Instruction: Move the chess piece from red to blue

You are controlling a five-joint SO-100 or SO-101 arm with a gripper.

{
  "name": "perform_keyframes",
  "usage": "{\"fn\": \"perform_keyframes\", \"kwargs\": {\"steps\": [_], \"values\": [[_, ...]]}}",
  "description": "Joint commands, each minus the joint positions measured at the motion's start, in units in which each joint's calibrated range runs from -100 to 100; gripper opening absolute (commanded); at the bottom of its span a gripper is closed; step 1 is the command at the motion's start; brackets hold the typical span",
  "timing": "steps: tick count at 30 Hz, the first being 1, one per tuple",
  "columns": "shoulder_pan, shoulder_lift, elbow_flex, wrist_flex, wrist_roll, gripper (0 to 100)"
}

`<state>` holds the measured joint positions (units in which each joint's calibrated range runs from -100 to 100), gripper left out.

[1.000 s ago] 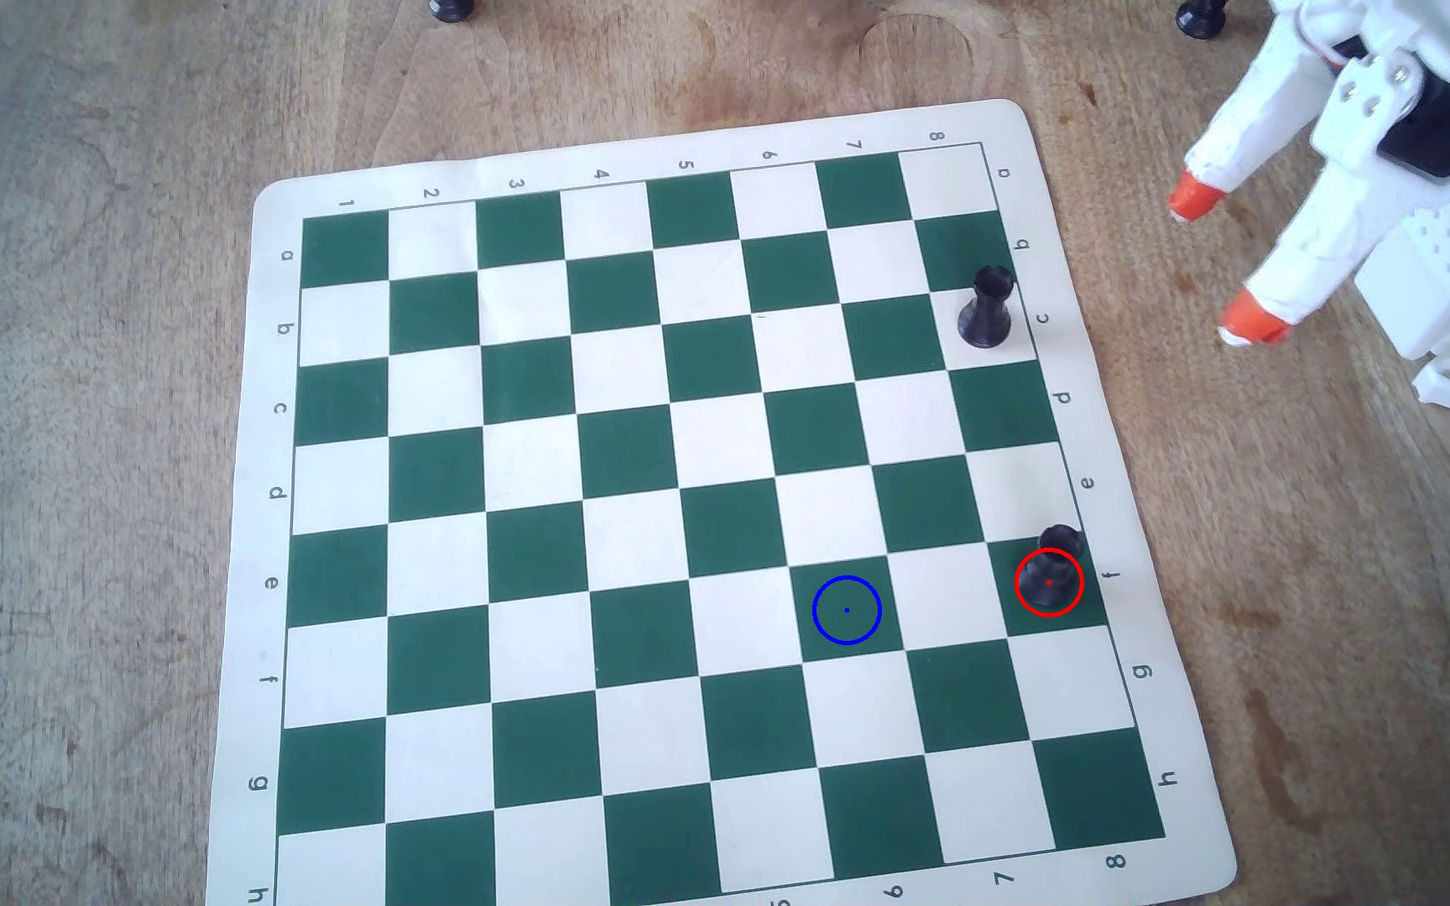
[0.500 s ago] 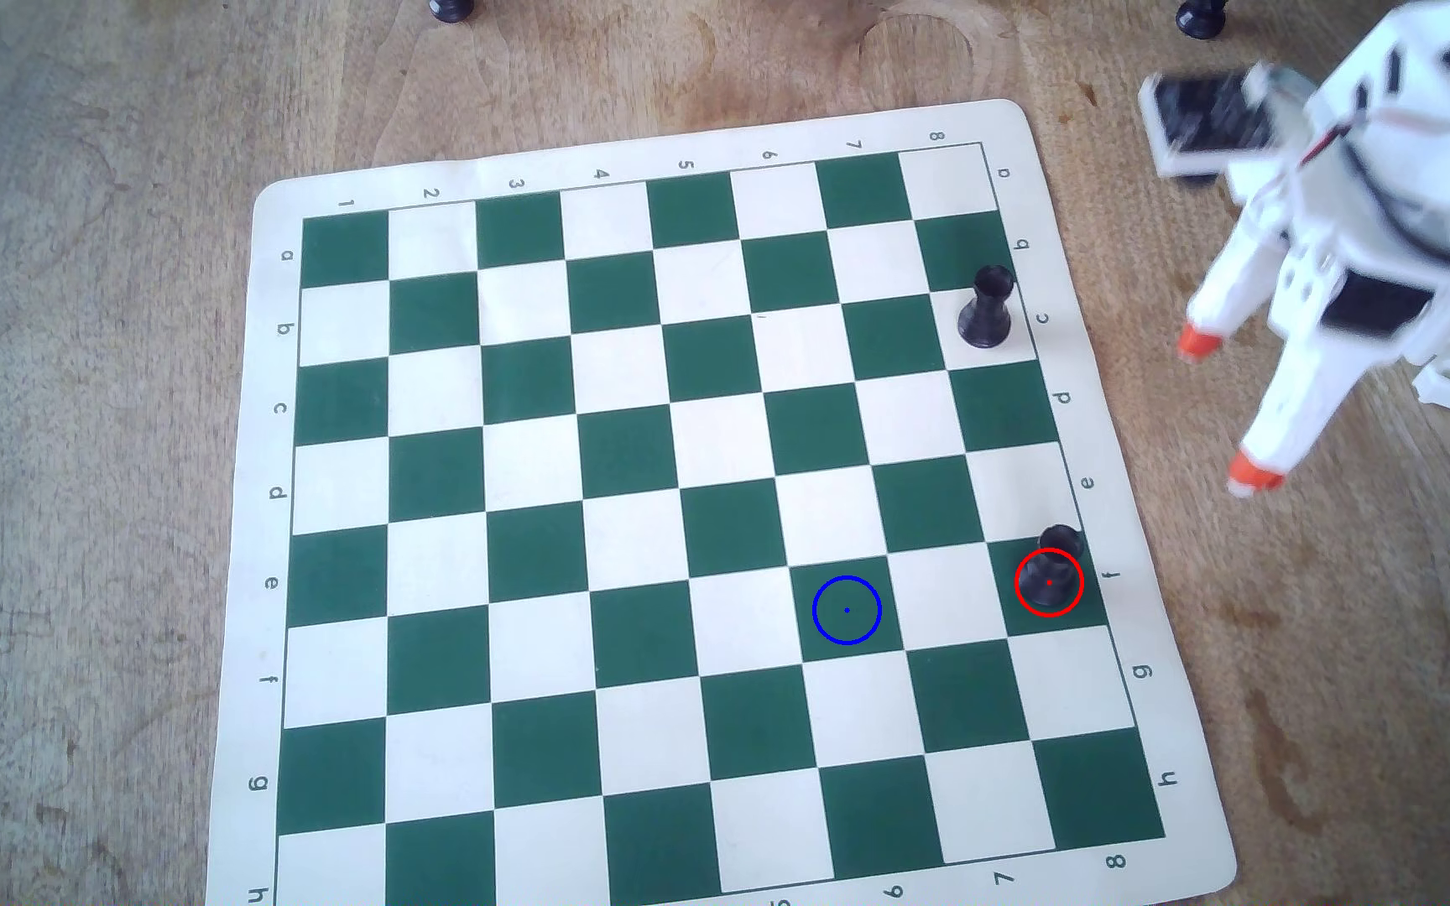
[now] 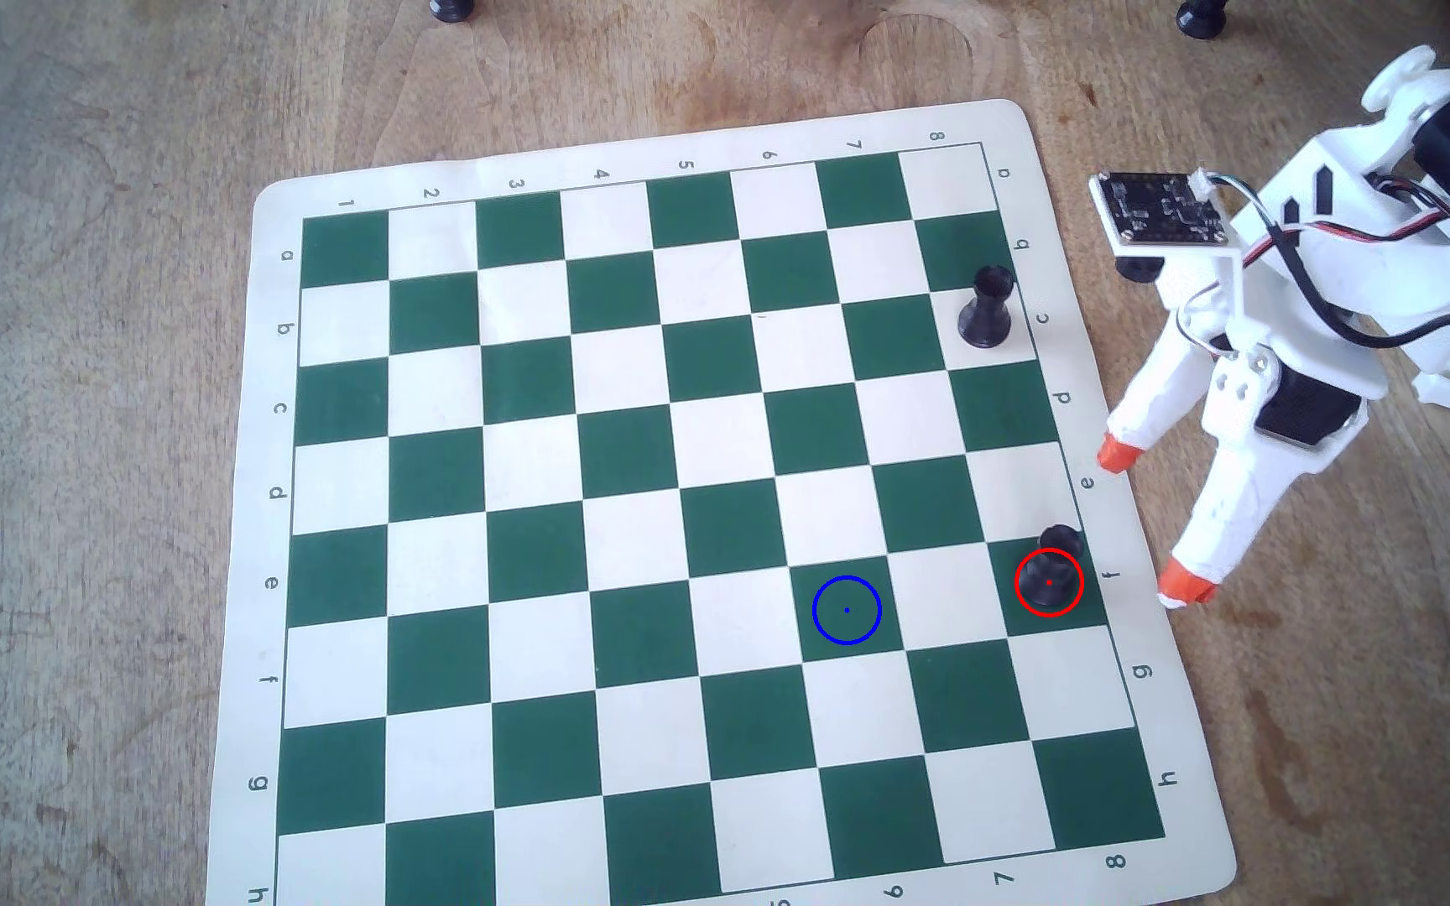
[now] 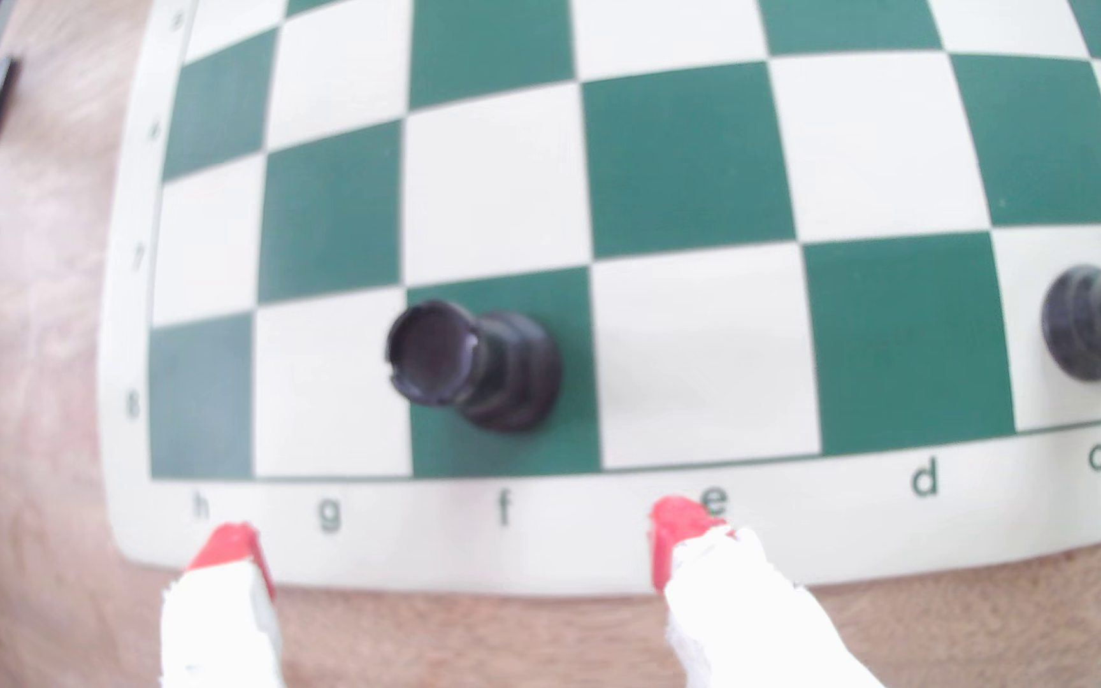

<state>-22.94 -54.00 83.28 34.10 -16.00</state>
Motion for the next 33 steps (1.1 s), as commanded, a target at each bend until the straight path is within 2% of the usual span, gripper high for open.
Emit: {"fn": "perform_keyframes", "kwargs": {"steps": [1,6,33], "values": [[-1.27,-1.26,-1.23,-1.1,-0.39,32],[-2.45,-3.38,0.04,-3.39,-0.39,31],[-1.35,16.9,-1.41,-25.83,1.42,31]]}}
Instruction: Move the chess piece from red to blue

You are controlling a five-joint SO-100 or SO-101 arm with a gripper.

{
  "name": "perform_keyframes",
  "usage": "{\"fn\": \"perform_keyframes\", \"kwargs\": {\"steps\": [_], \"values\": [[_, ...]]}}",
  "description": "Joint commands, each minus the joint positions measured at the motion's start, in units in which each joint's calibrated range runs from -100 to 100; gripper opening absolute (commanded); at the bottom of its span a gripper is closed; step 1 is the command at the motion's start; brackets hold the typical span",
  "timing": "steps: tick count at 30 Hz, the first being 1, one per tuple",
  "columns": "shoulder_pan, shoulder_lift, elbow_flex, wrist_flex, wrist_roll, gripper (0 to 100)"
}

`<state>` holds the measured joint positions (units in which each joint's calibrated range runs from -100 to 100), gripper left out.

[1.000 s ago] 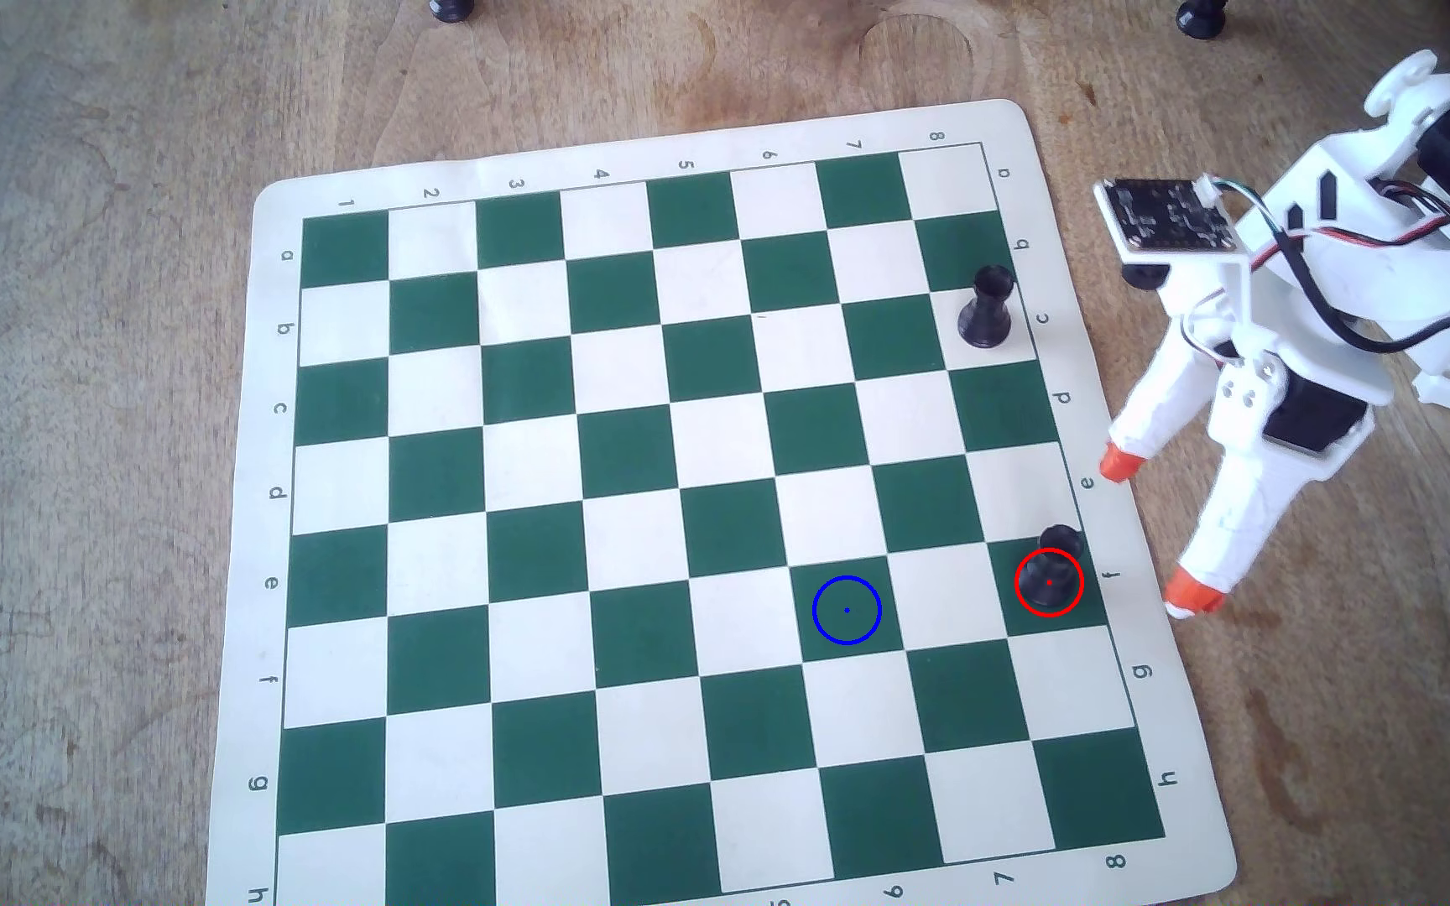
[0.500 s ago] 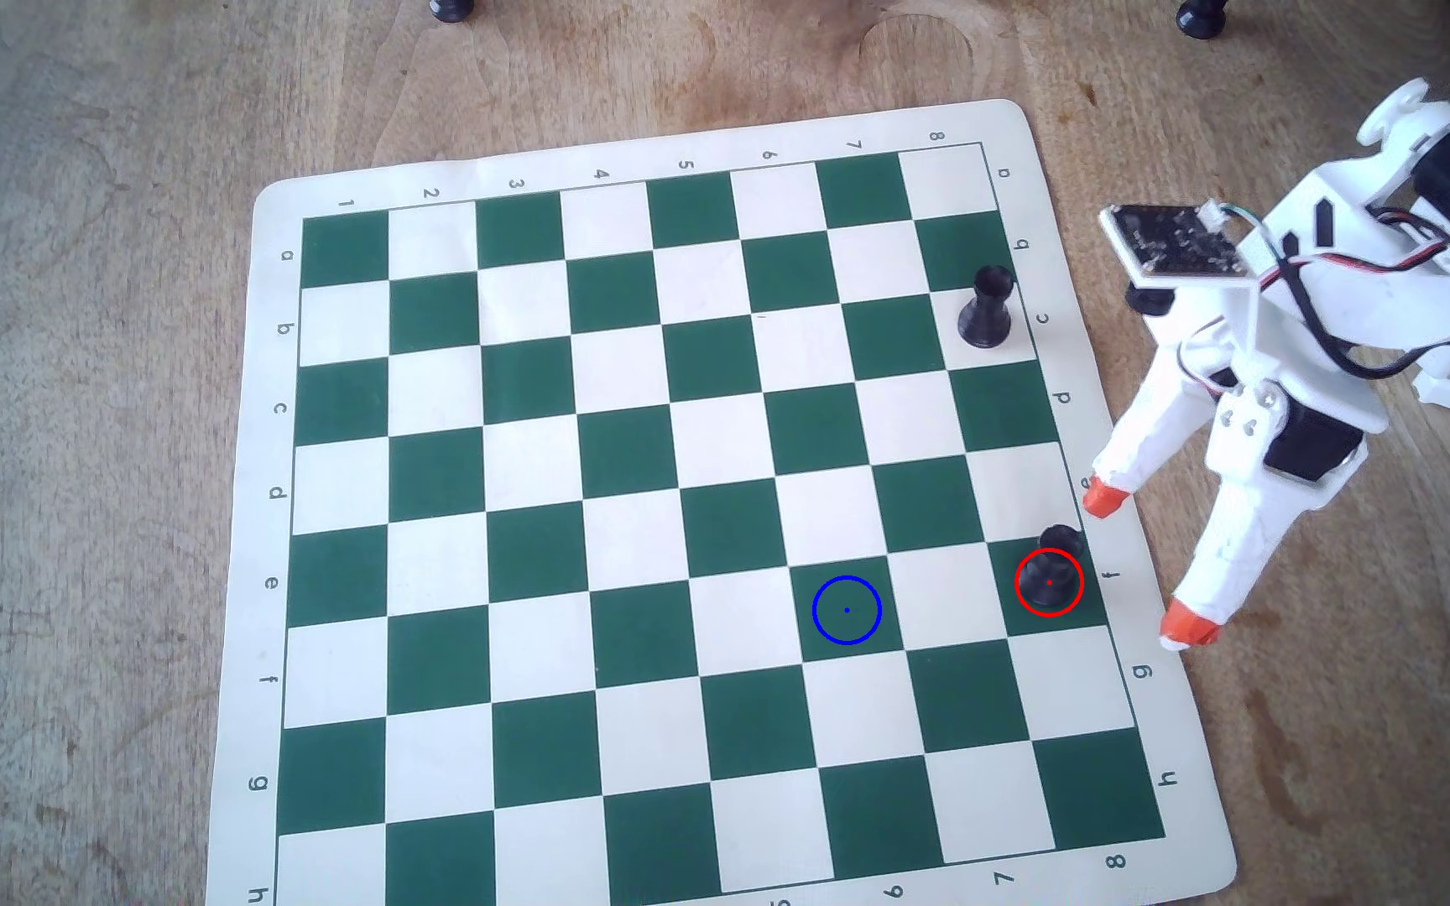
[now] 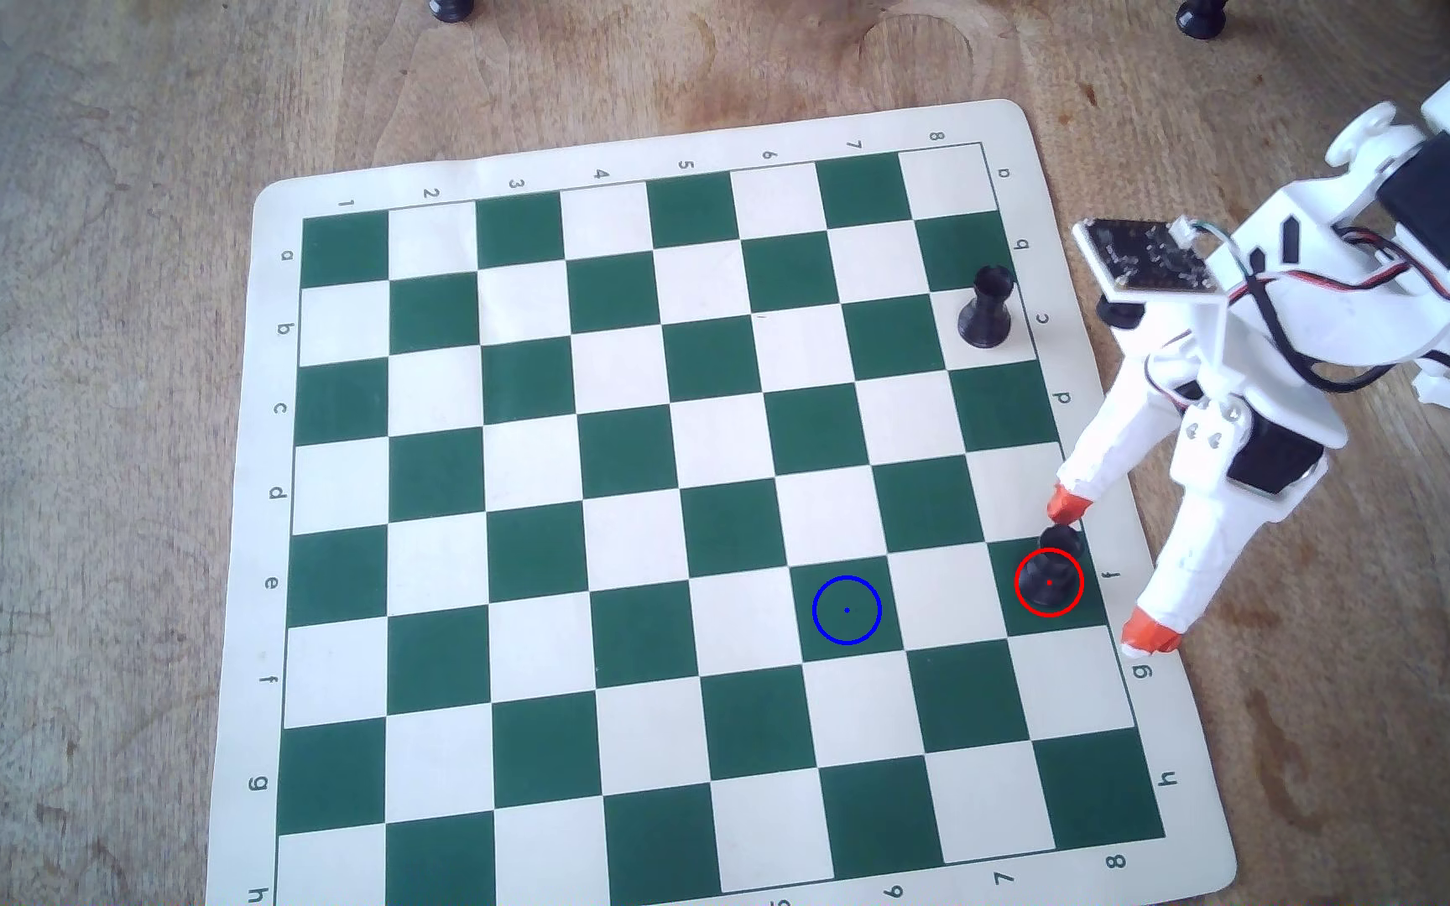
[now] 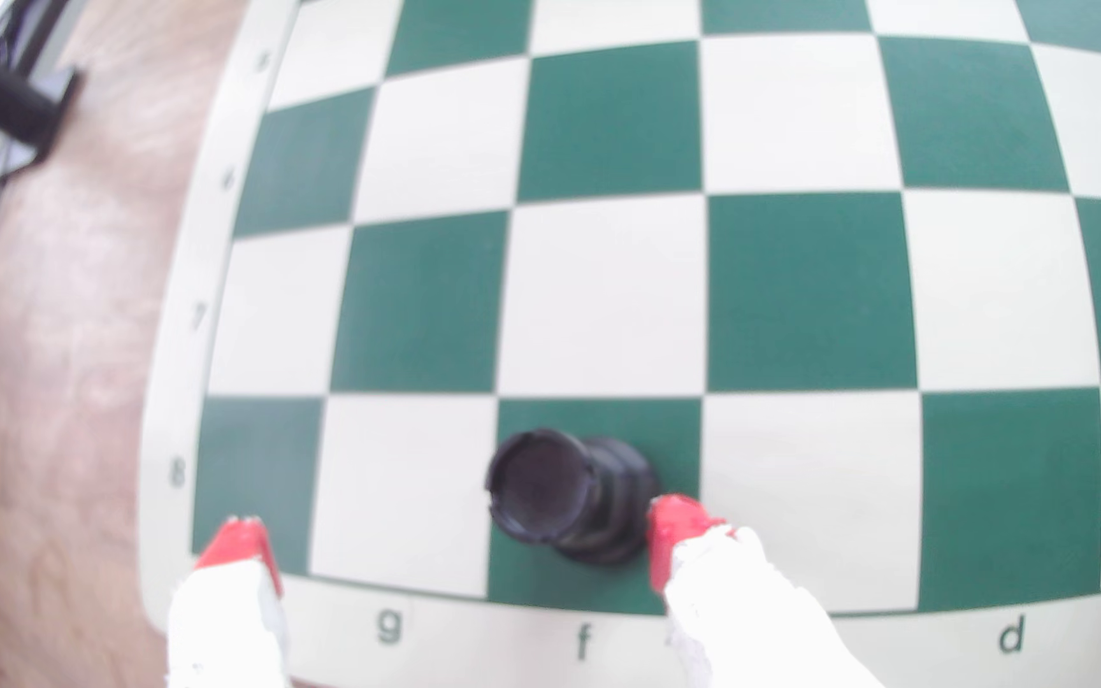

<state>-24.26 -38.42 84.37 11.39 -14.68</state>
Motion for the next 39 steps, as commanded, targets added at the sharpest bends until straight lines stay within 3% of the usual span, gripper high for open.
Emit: {"fn": "perform_keyframes", "kwargs": {"steps": [1,15,39], "values": [[-0.02,1.66,-2.95,-3.2,0.1,31],[1.7,6.33,-6.4,-7.14,0.54,26],[1.62,6.5,-6.76,-4.19,1.27,11]]}}
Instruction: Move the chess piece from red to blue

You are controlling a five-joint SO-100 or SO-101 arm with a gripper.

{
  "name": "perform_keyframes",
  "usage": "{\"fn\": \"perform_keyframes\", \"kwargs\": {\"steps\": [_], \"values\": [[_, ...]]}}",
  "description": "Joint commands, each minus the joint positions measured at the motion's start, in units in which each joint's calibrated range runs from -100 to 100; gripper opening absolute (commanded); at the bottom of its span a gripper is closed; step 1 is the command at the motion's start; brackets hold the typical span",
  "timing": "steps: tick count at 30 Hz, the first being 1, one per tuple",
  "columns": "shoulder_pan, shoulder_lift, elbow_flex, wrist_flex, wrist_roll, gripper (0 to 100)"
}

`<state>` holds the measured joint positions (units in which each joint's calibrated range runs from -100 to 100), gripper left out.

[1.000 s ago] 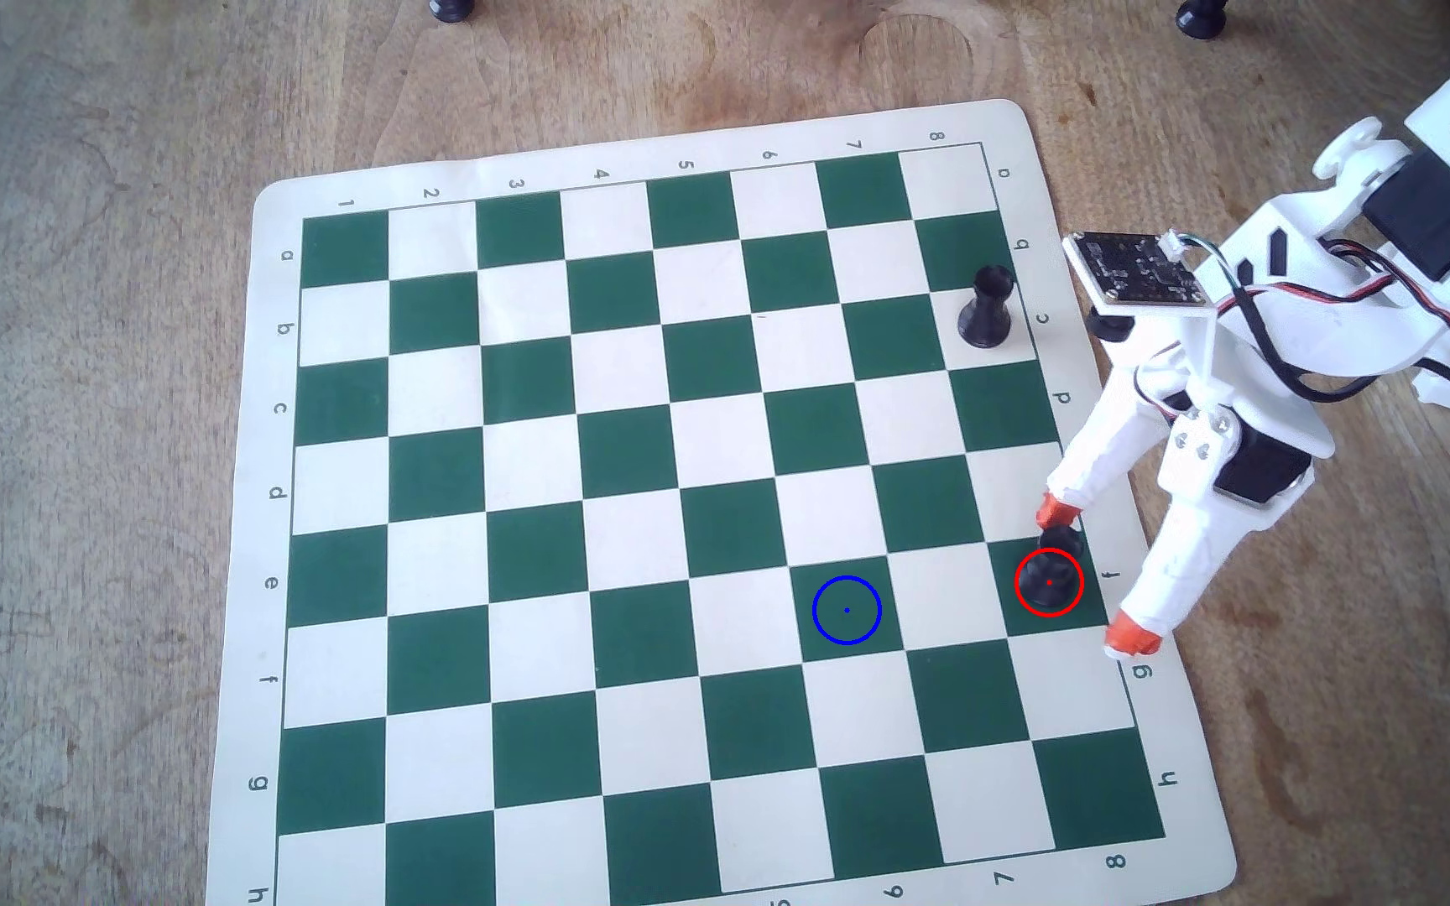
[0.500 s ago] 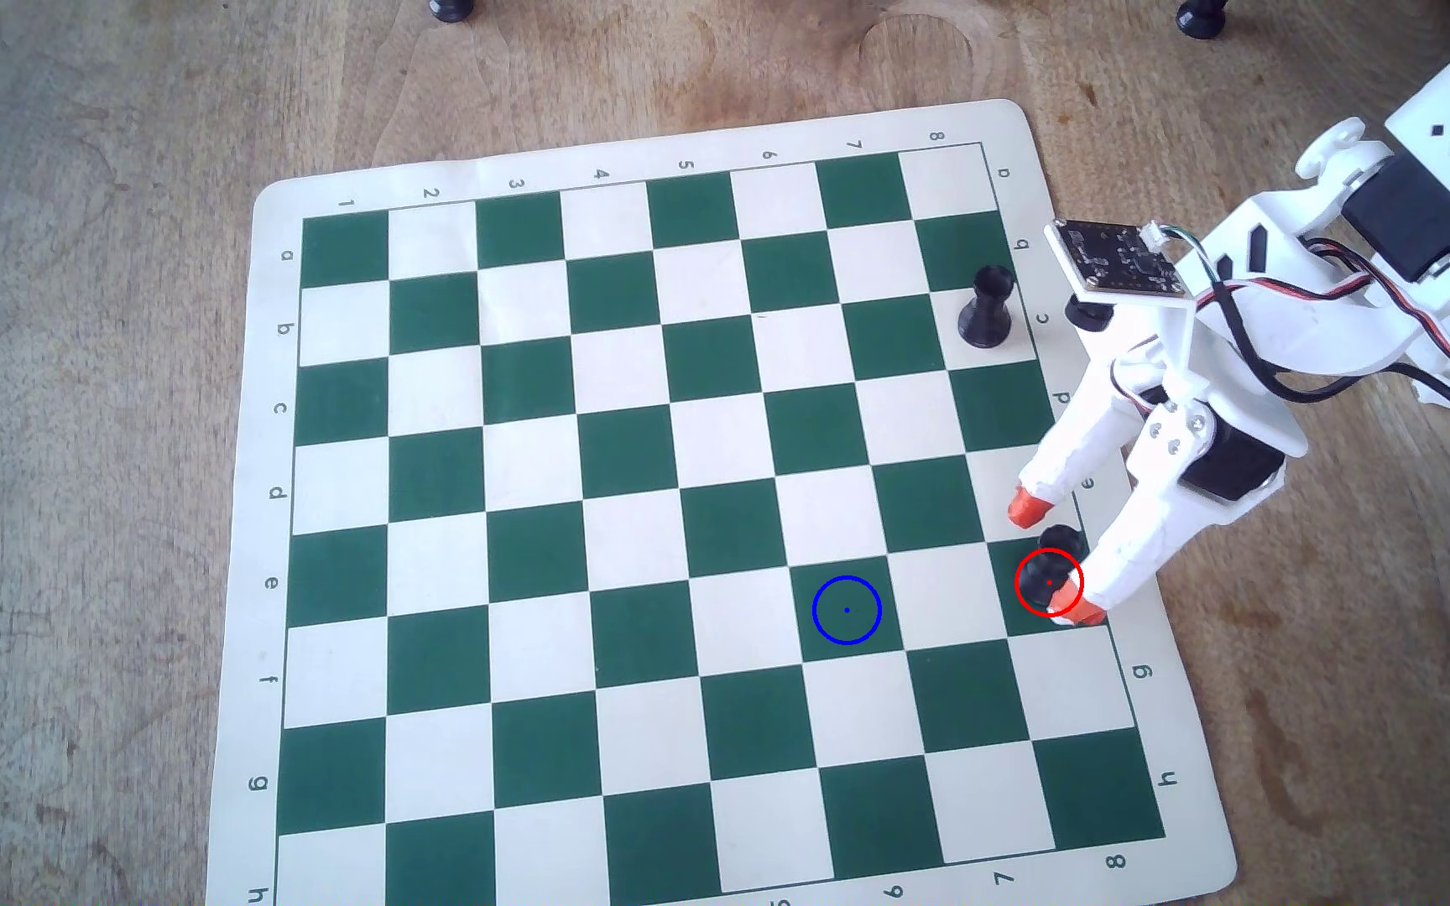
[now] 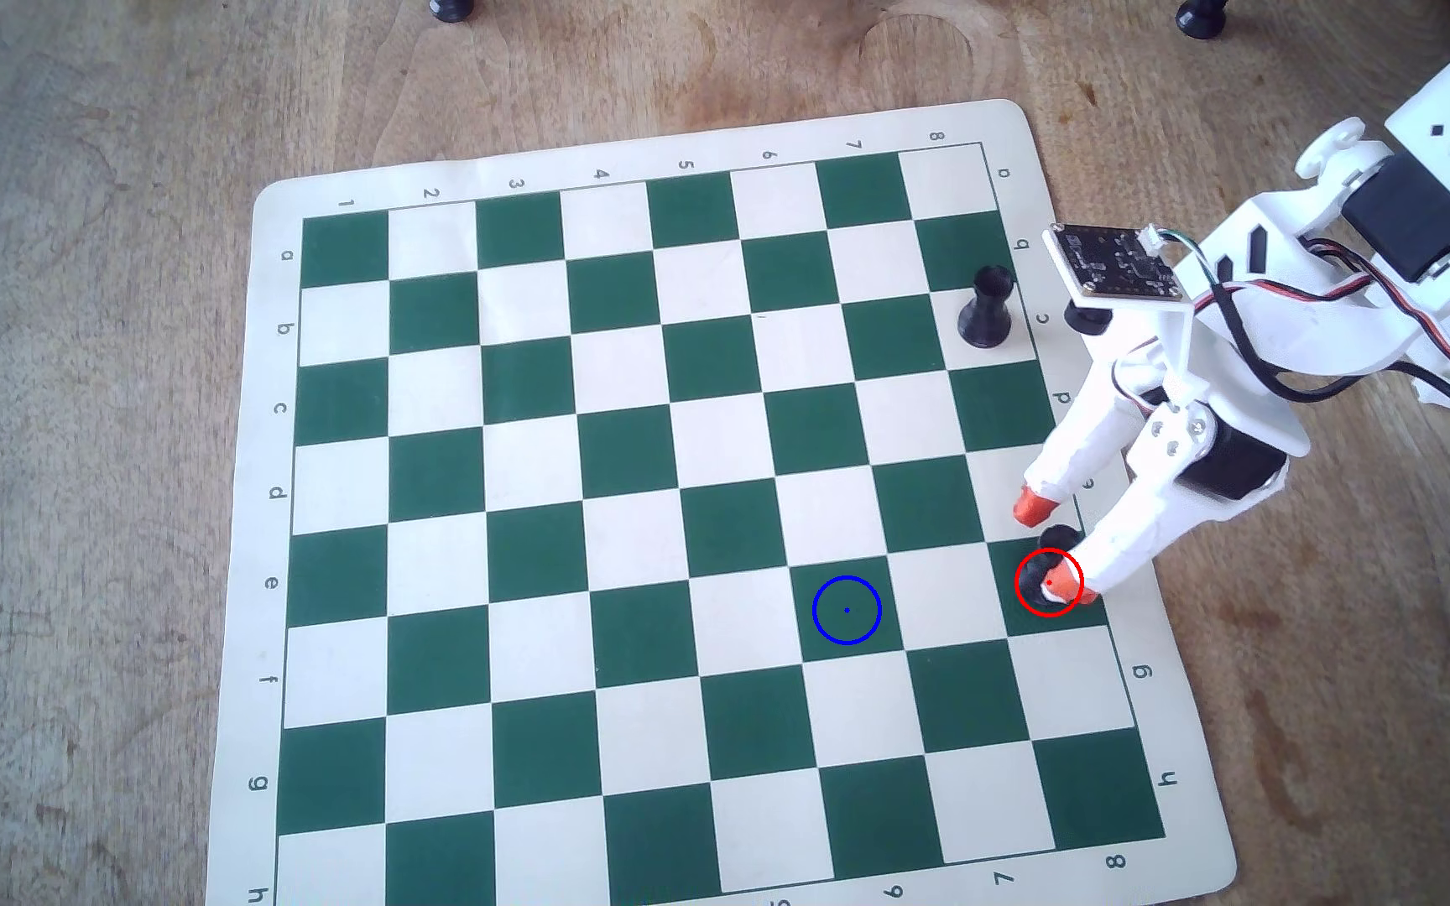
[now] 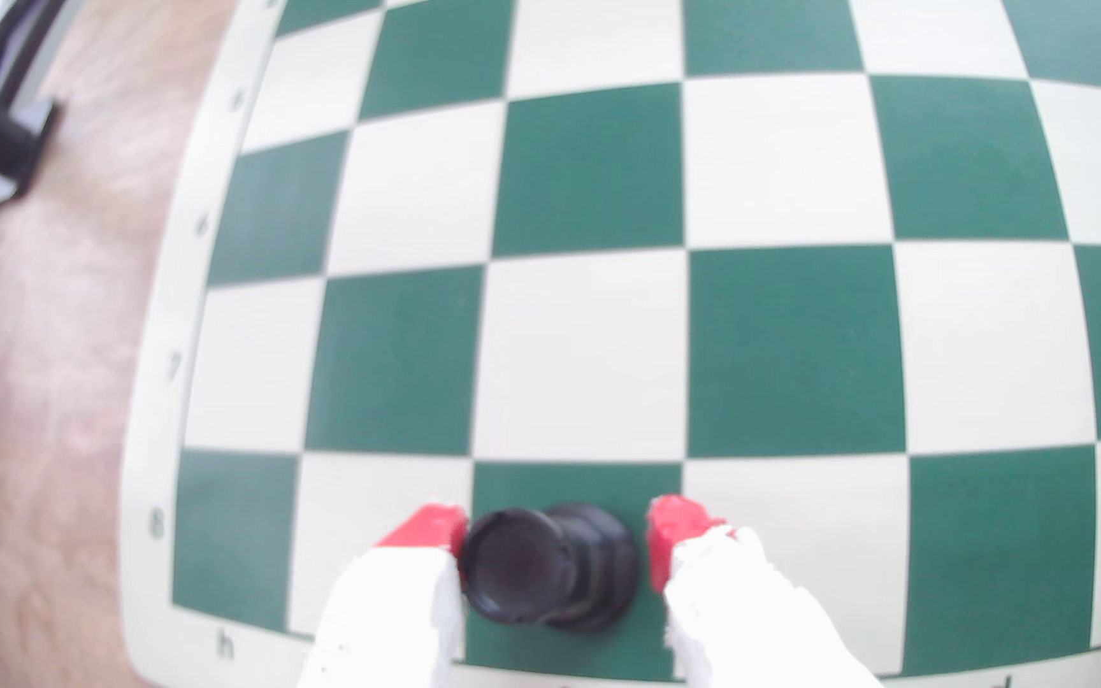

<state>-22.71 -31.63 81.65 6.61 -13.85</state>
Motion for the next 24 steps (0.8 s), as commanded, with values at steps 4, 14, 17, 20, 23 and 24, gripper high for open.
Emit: {"fn": "perform_keyframes", "kwargs": {"steps": [4,14,17,20,23,24], "values": [[-0.09,-0.2,-4.14,1.41,0.59,5],[-0.32,-5.3,-14.84,20.66,0.1,2],[-0.16,-9.29,-21.09,30.0,-0.24,2],[-0.24,-11.32,-27.89,38.02,-0.68,2],[-0.24,-10.05,-31.88,38.92,-0.93,3],[-0.16,-8.52,-32.79,38.27,-0.98,3]]}}
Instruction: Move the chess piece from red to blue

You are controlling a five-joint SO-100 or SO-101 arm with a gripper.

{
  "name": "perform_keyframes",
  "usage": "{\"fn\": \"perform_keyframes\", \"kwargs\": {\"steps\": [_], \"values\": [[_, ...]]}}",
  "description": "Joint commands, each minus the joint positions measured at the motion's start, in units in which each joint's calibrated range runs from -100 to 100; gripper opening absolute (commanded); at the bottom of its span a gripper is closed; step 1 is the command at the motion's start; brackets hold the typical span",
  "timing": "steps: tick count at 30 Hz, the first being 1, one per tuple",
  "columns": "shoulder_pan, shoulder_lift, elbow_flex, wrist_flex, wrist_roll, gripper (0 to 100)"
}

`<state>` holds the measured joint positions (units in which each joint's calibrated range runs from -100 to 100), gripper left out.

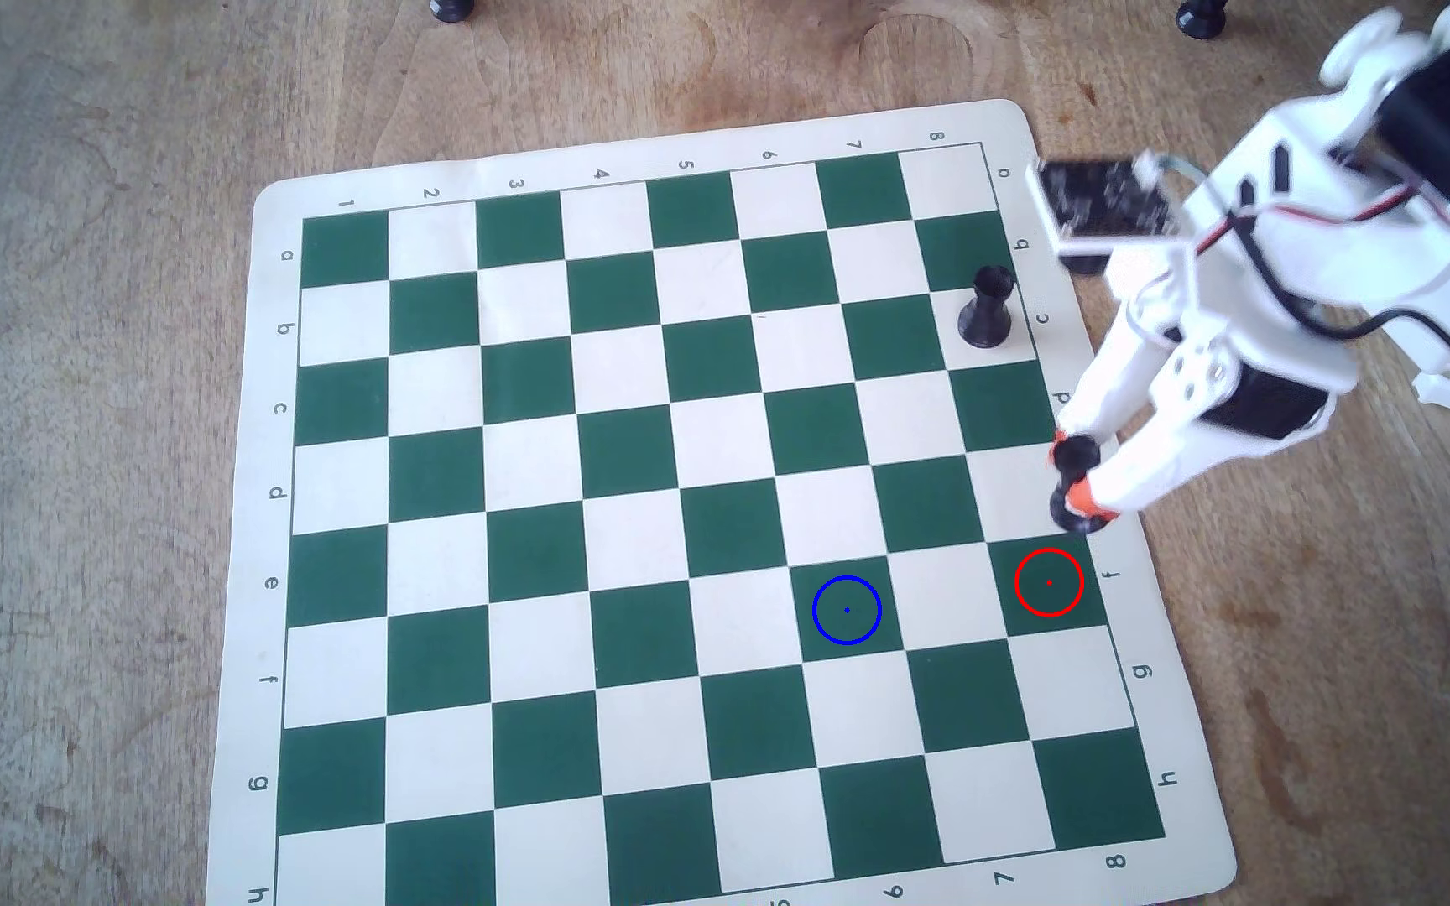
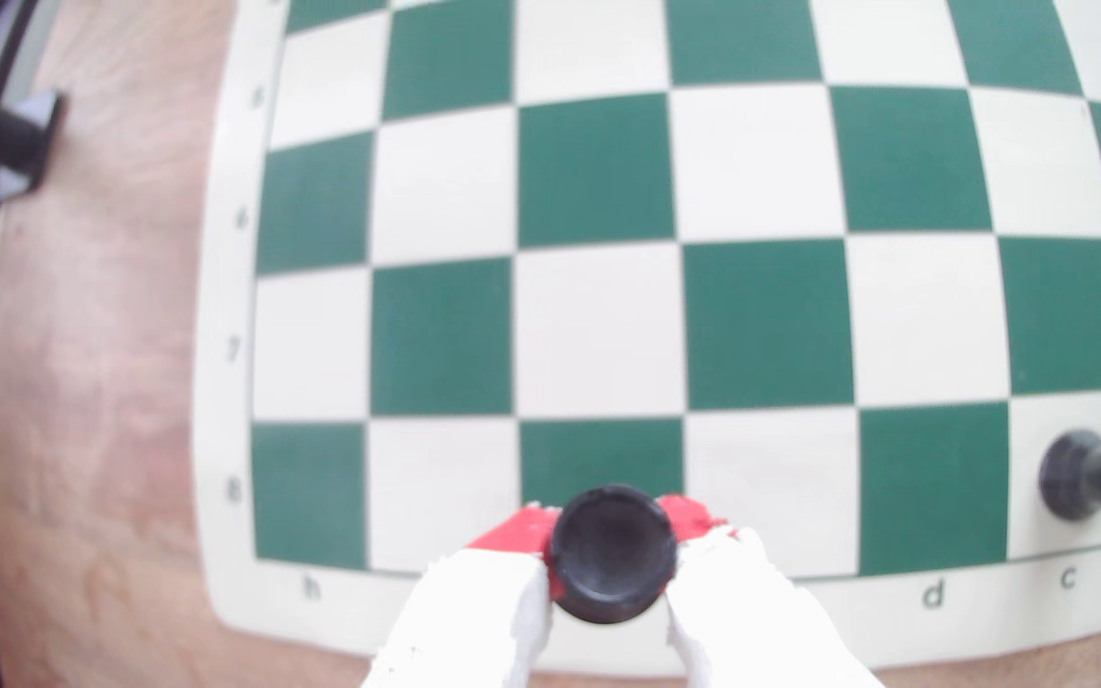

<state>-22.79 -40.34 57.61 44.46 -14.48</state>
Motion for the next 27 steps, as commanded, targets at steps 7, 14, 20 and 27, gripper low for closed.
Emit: {"fn": "perform_keyframes", "kwargs": {"steps": [7,14,20,27], "values": [[0.53,20.14,-19.81,-7.28,-0.34,3],[1.16,30.92,-31.68,-7.03,-0.34,3],[0.61,35.93,-37.12,-7.03,-0.34,3],[1.71,41.02,-37.94,-11.54,0.1,3]]}}
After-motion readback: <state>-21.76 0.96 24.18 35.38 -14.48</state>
